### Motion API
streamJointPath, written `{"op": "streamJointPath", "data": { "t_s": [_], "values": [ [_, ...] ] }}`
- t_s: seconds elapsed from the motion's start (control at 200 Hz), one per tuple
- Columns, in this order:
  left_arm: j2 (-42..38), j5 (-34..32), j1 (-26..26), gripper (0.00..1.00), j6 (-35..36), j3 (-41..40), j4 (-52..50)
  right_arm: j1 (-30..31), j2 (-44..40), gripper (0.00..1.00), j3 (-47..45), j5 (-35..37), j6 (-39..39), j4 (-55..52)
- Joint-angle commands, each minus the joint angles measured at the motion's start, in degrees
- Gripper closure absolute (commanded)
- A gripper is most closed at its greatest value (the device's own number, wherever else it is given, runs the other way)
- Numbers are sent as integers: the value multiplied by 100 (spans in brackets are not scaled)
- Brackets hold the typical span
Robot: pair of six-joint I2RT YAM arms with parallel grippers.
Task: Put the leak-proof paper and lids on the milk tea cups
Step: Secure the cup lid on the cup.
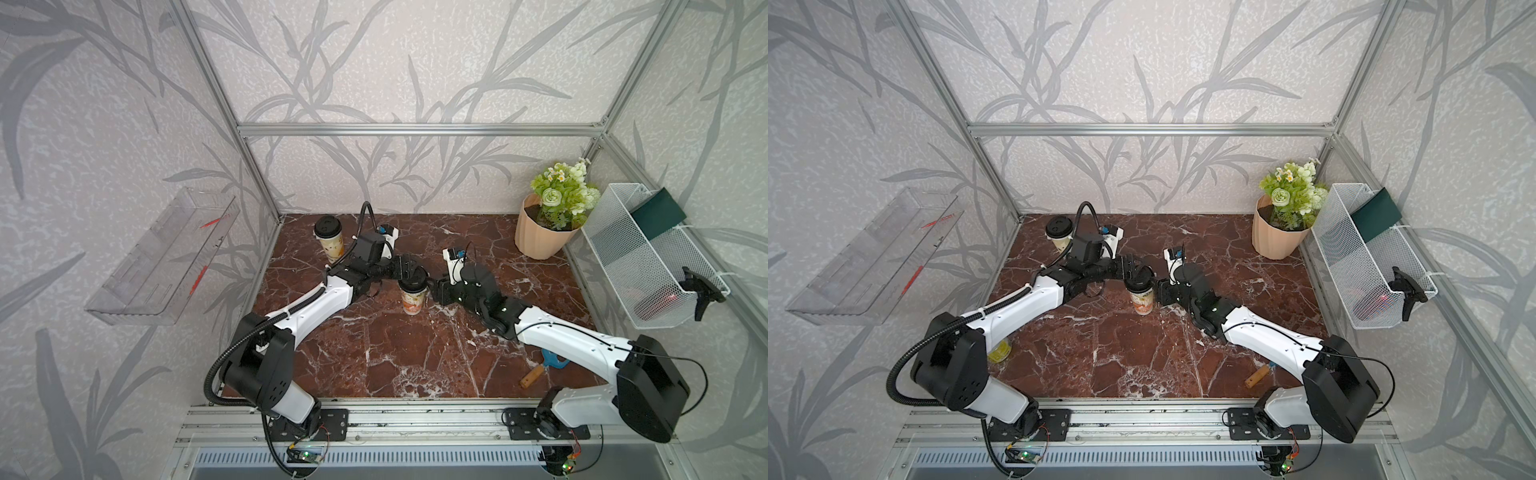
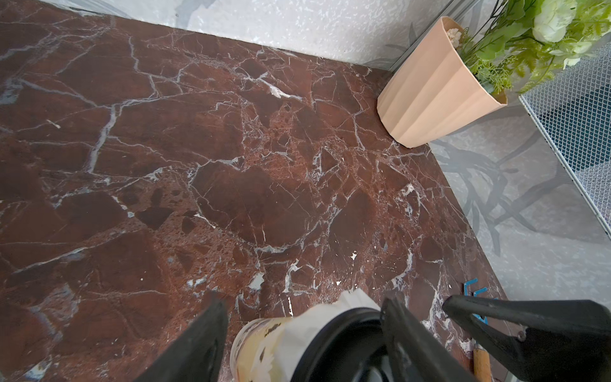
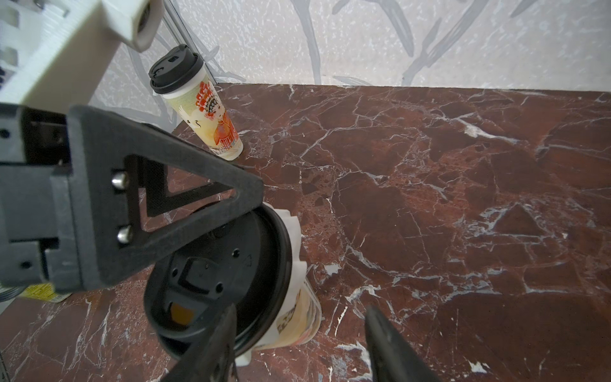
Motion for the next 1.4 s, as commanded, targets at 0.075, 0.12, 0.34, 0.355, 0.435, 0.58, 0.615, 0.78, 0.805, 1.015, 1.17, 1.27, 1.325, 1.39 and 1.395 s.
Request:
{"op": "streamJointPath", "data": {
  "t_s": [0.075,0.12,0.34,0.355,0.435,0.58,0.615,0.78,0.805,1.015,1.17,1.27,1.325,1.39,1.395],
  "values": [
    [116,-3,24,25,146,125,-576,19,-30,36,90,81,4,54],
    [124,2,24,25,155,146,-556,17,-39,36,90,82,4,55],
    [202,29,18,23,192,318,-577,10,-64,35,81,116,-10,25],
    [210,30,23,23,190,331,-576,10,-65,35,81,124,-13,25],
    [244,62,24,23,199,357,-594,11,-74,35,73,125,-14,37],
    [304,65,24,26,217,188,-541,6,-65,35,133,119,-14,22],
    [311,74,24,27,219,111,-515,6,-65,35,164,121,-12,21],
    [268,66,24,29,143,-391,-148,1,-24,35,324,142,4,124],
    [259,66,24,29,132,-454,-93,1,5,35,342,138,12,138],
    [248,134,24,31,98,-763,99,2,365,37,397,308,100,310],
    [239,189,24,31,81,-856,189,10,621,46,137,601,195,454],
    [188,246,32,31,85,-808,176,74,647,50,-249,813,388,629],
    [141,273,41,31,111,-760,150,198,676,52,-386,1019,442,600],
    [125,274,40,31,124,-705,119,419,809,52,-353,1397,496,289],
    [125,271,41,31,127,-702,119,430,815,52,-351,1424,504,260]
  ]
}}
